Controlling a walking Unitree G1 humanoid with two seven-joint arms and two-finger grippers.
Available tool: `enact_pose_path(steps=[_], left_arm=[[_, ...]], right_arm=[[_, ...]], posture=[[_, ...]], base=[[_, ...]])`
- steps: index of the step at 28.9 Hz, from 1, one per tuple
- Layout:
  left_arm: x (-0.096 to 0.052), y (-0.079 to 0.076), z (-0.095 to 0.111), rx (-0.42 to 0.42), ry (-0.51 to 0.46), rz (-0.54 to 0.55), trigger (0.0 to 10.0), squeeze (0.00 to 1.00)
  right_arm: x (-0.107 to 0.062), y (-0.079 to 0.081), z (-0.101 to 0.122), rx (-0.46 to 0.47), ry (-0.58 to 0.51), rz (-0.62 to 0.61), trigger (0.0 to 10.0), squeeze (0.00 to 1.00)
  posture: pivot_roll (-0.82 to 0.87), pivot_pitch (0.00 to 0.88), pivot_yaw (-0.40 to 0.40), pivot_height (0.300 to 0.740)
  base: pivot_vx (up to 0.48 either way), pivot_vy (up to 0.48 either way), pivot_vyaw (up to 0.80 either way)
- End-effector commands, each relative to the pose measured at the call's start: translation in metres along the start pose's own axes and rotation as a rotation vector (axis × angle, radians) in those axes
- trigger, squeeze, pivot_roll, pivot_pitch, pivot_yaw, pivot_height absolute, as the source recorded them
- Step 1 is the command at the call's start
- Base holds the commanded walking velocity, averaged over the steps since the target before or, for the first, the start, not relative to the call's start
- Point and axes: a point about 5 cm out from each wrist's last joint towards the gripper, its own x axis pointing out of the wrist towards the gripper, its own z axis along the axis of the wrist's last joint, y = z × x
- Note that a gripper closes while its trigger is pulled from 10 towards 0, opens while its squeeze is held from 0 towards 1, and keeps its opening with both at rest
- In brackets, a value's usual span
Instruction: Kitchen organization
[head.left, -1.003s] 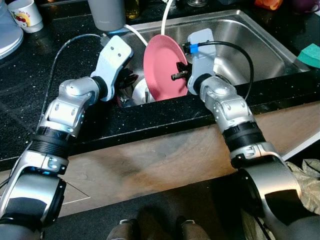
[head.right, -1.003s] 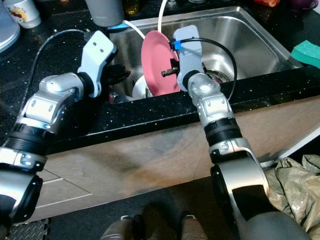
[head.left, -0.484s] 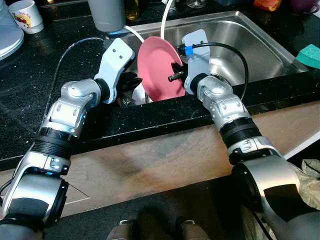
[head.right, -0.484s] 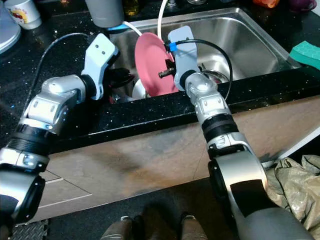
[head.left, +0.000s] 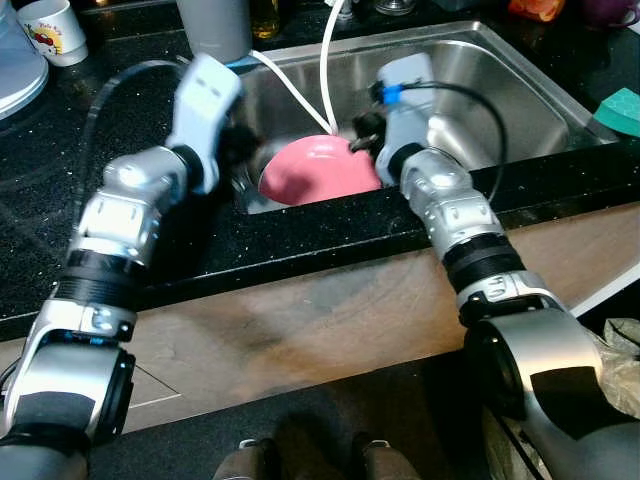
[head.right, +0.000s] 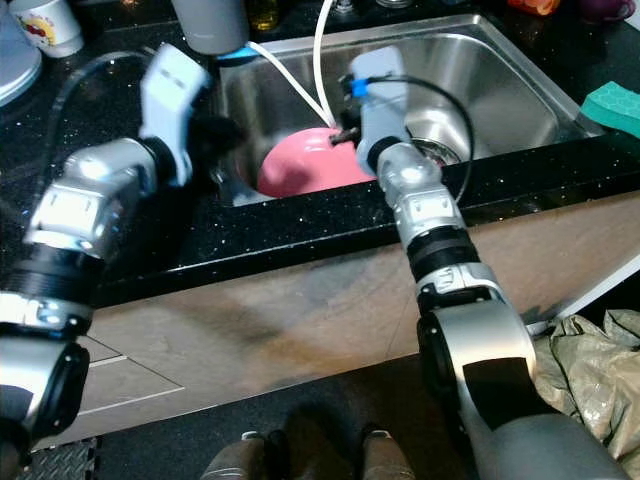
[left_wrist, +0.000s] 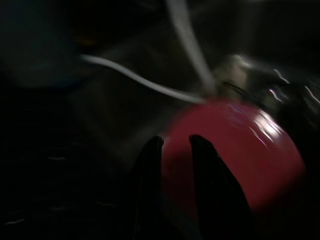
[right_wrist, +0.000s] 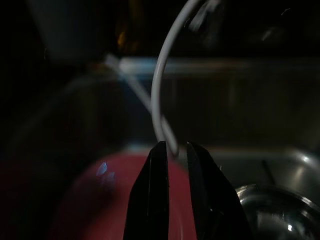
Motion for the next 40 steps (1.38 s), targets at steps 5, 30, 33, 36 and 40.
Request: enact_pose_path(steps=[5, 30, 33, 36, 40], left_arm=[[-0.006, 0.012, 0.017, -0.299, -0.115, 0.105, 10.0, 0.0], [-0.044, -0.024, 0.001, -0.158, -0.18, 0.235, 8.3, 0.0], [-0.049, -0.035, -0.001, -0.157, -0.193, 0.15, 10.0, 0.0], [-0.052, -0.038, -0.002, -0.161, -0.212, 0.151, 10.0, 0.0], [-0.055, -0.04, -0.004, -0.167, -0.222, 0.134, 10.0, 0.0]], right_arm=[[-0.007, -0.002, 0.039, 0.26, -0.237, -0.003, 10.0, 0.0], [-0.057, 0.025, 0.02, 0.056, -0.292, 0.007, 10.0, 0.0], [-0.061, 0.021, 0.014, 0.068, -0.277, -0.037, 10.0, 0.0], [-0.066, 0.02, 0.01, 0.069, -0.271, -0.042, 10.0, 0.0], [-0.069, 0.021, 0.008, 0.063, -0.266, -0.039, 10.0, 0.0]], posture=[[0.02, 0.157, 0.036, 0.74], [0.03, 0.153, 0.034, 0.74], [0.04, 0.161, 0.034, 0.74], [0.04, 0.169, 0.037, 0.74], [0.03, 0.173, 0.039, 0.74]], base=[[0.0, 0.0, 0.0], [0.0, 0.0, 0.0], [0.0, 0.0, 0.0], [0.0, 0.0, 0.0], [0.0, 0.0, 0.0]])
